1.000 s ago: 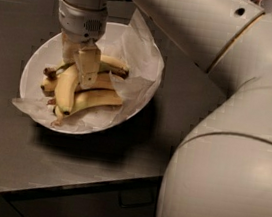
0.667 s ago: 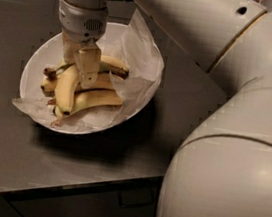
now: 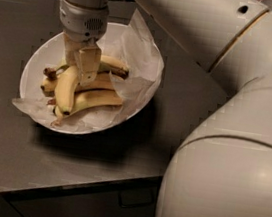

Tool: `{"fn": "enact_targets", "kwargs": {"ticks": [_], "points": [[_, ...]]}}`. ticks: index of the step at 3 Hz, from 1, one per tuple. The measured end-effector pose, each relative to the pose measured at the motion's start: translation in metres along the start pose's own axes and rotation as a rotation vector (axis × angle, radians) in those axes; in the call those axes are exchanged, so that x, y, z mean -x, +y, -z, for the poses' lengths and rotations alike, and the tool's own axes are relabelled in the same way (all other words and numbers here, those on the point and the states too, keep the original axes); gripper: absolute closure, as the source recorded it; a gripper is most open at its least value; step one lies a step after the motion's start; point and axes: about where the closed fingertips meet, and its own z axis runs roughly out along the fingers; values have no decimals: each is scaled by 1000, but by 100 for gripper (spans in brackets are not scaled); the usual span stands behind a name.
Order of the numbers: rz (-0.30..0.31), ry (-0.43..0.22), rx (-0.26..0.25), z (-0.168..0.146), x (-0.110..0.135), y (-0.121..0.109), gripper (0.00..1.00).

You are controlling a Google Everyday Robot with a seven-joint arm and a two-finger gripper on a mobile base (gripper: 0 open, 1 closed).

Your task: Pick banana from white bowl

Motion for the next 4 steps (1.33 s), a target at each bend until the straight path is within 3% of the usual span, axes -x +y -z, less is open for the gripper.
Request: {"fn": "enact_targets", "kwargs": {"ticks": [4], "points": [[5,-6,6,-3,-1,-2,47]]}}
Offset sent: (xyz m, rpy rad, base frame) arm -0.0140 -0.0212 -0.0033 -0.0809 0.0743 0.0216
